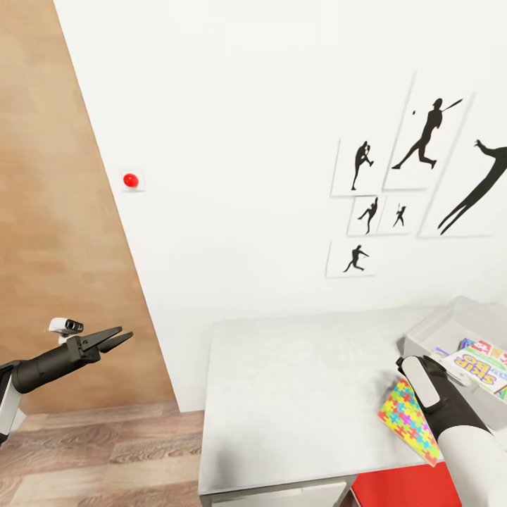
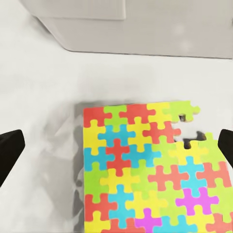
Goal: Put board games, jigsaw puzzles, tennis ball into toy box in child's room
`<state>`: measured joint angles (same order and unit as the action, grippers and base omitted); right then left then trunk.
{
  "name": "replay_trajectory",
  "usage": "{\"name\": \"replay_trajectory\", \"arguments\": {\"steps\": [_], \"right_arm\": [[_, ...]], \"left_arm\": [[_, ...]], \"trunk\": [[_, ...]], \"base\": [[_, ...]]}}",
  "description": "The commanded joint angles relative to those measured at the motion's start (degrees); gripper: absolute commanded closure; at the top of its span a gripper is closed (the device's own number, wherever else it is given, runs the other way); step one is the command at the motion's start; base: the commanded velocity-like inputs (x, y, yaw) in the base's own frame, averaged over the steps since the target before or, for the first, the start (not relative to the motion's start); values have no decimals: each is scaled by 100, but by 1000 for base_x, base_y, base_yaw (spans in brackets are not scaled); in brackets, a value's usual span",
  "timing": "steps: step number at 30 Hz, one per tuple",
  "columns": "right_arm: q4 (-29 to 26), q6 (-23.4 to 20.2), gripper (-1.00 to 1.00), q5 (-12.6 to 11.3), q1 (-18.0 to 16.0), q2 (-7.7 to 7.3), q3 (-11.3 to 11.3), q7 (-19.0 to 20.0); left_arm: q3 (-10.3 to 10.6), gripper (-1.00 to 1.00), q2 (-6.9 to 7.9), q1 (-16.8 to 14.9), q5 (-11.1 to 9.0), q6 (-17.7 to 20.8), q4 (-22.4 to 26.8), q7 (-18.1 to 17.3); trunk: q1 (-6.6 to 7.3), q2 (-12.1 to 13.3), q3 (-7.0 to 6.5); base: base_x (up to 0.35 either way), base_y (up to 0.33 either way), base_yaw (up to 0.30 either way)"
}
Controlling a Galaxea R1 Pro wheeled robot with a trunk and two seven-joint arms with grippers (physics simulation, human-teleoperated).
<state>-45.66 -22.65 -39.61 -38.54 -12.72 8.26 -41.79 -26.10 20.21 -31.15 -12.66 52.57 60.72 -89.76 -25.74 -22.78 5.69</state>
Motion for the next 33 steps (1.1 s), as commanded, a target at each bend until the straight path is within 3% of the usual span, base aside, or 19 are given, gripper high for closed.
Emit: {"name": "replay_trajectory", "arguments": {"steps": [1,18,25,33], "right_arm": [[-8,-29,-100,-29,-4,-2,-1,-31],[-5,-29,-100,-36,-4,-27,5,-30],[165,121,-100,-48,-4,-268,24,-20],[281,382,-100,-40,-4,-314,23,-14]], "left_arm": [[0,-100,1,-5,5,61,1,-24],[0,-100,1,-5,7,61,1,-24],[0,-100,1,-5,8,61,1,-24],[0,-100,1,-5,5,61,1,-24]], "trunk": [[-4,-14,23],[-4,-14,182],[-4,-14,247],[-4,-14,322]], "base": [[32,0,0],[4,0,0],[0,0,0],[0,0,0]]}}
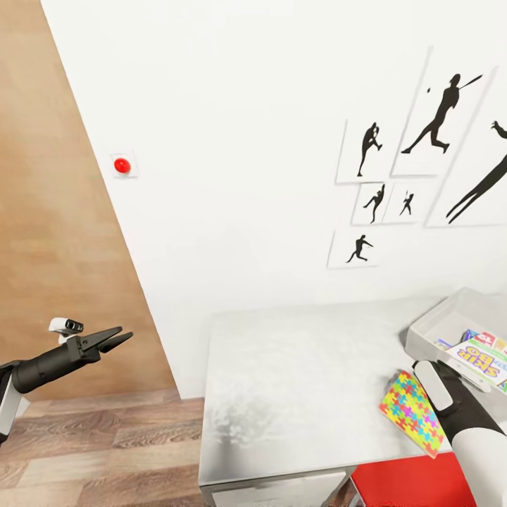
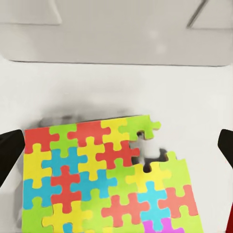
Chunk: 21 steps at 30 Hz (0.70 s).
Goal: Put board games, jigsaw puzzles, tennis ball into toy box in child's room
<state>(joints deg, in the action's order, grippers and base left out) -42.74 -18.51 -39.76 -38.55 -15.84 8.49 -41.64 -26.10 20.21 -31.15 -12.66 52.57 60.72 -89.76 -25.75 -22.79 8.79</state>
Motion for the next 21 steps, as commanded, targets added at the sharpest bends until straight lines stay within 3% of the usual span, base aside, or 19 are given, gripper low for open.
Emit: {"name": "replay_trajectory", "arguments": {"steps": [1,21], "right_arm": [[-9,-28,-100,-24,-4,0,-4,-29],[-6,-12,-100,-29,-4,-1,-14,-29]], "left_arm": [[0,-100,1,-5,5,61,1,-24],[0,-100,1,-5,9,61,1,-24]], "trunk": [[-3,-13,22],[-3,-13,209]], "base": [[0,0,0],[79,0,0]]}}
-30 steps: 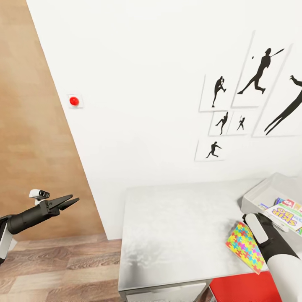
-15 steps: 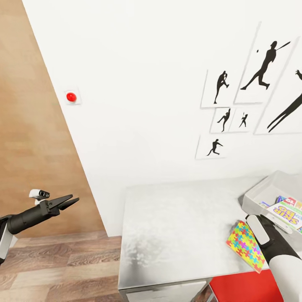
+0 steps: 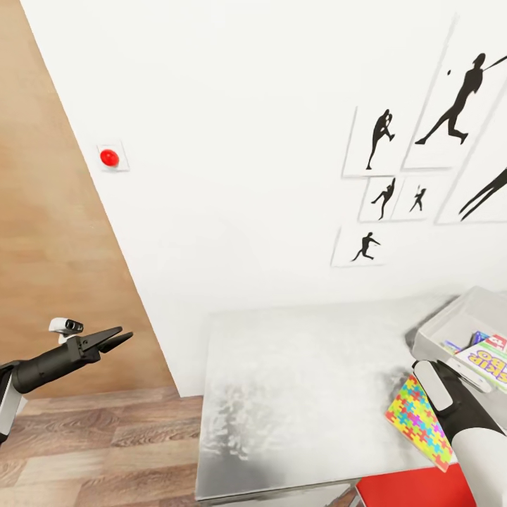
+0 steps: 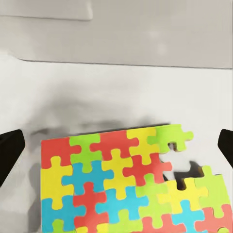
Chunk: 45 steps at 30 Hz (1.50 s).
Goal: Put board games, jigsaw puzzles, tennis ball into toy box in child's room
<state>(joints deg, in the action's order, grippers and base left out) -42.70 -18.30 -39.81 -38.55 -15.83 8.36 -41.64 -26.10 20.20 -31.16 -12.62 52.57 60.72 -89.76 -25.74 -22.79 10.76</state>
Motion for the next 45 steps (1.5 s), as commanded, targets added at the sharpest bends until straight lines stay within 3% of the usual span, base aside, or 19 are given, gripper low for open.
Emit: {"name": "replay_trajectory", "arguments": {"steps": [1,31,45], "right_arm": [[-11,-33,-100,-24,-4,-2,-1,-29],[-11,-31,-100,-27,-4,-7,-1,-29],[-11,-16,-100,-27,-4,-7,-1,-29]], "left_arm": [[0,-100,1,-5,5,61,1,-24],[0,-100,1,-5,5,61,1,-24],[0,-100,1,-5,5,61,1,-24]], "trunk": [[-4,-13,21],[-4,-13,300],[-4,-13,319]], "base": [[82,0,0],[25,-47,0],[0,0,0]]}}
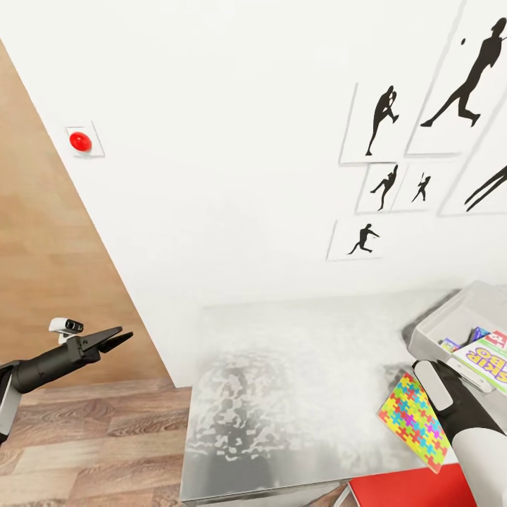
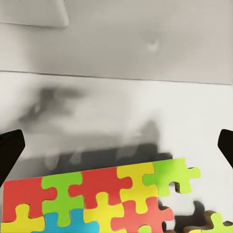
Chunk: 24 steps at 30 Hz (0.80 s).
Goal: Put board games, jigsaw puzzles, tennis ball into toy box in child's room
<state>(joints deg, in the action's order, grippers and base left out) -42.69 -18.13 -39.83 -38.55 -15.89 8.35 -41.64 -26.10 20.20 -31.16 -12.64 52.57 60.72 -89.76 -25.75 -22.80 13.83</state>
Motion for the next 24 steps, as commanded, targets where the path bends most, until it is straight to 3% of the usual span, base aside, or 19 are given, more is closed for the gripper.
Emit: {"name": "replay_trajectory", "arguments": {"steps": [1,24], "right_arm": [[-8,-33,-100,-25,-3,-2,0,-29],[103,-33,-100,-16,-3,3,-5,-29]], "left_arm": [[0,-100,1,-4,6,61,1,-24],[0,-100,1,-4,6,61,1,-24]], "trunk": [[-3,-11,11],[-3,-11,193]], "base": [[0,0,0],[0,0,58]]}}
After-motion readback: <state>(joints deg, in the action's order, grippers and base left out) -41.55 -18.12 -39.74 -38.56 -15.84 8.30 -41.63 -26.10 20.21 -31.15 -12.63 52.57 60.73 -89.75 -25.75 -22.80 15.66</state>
